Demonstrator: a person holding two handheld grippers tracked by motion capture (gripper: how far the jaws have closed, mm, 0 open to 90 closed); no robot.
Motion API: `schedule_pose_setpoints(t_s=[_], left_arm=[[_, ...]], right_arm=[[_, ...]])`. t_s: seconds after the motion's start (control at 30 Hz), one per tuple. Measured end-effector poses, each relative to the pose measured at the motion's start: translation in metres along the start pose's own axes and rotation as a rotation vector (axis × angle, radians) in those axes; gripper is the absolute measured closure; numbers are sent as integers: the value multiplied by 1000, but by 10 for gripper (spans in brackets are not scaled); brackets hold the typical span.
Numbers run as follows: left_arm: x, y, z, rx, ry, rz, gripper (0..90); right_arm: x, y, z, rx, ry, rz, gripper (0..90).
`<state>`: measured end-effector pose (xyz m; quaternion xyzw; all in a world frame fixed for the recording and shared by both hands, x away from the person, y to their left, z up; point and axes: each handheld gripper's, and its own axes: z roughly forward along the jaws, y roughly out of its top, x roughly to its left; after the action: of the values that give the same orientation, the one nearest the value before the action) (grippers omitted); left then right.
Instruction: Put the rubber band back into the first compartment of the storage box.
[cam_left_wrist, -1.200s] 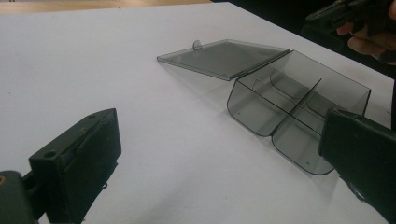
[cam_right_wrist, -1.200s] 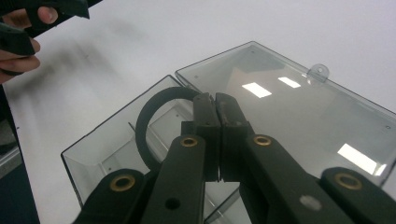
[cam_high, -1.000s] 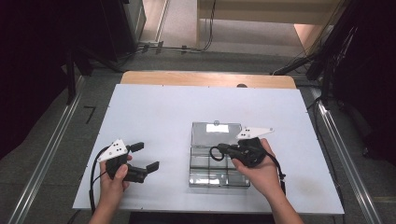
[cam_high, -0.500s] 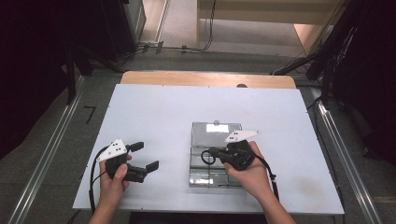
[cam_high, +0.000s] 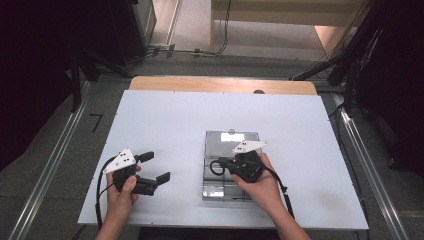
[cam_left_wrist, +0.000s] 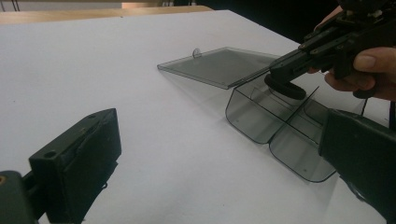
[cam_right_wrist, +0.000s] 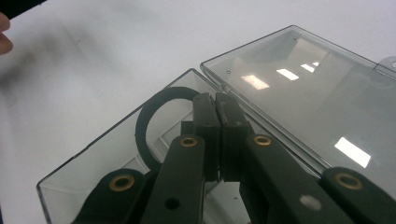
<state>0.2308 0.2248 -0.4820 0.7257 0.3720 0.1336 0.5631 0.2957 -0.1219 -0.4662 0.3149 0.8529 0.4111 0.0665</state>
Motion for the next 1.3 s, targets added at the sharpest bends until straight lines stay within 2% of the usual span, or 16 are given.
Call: schedule_pose_setpoints(t_s=[0.23, 0.4, 0.47, 0.53, 0.6, 0.63, 0.67, 0.83, 0.9, 1.0, 1.1, 1.2, 1.3], left_arm=[[0, 0, 1, 4, -1, 1, 0], [-1, 0, 2, 4, -4, 3, 0], [-1, 0, 2, 3, -4, 4, 0], [-1, 0, 2, 3, -4, 4, 0], [-1, 0, 2, 3, -5, 3, 0], [-1, 0, 2, 3, -5, 3, 0], [-1, 0, 2, 3, -4, 5, 0], [-1, 0, 2, 3, -7, 5, 0], [-1, 0, 2, 2, -7, 5, 0], [-2, 0, 3, 5, -8, 4, 0], [-2, 0, 3, 4, -9, 4, 0], [-2, 1, 3, 4, -9, 5, 0], [-2, 0, 4, 8, -10, 9, 0]], right_arm=[[-1, -1, 7, 10, -19, -8, 868], [0, -1, 10, 11, 16, -32, 844], [0, -1, 12, 4, 30, -37, 725], [2, -1, 12, -2, 24, -48, 665], [3, -1, 11, -17, 46, -42, 584], [4, 0, 10, -23, 31, -51, 553], [5, 0, 9, -29, 18, -63, 541], [6, 3, 0, -42, 31, -53, 419], [5, 3, -4, -50, 52, -47, 382], [2, 3, -10, -69, 92, -43, 281], [-2, 4, -15, -74, 104, -31, 156], [-6, 4, -19, -86, 106, -16, 81], [-10, 4, -25, -100, 118, -2, 47]])
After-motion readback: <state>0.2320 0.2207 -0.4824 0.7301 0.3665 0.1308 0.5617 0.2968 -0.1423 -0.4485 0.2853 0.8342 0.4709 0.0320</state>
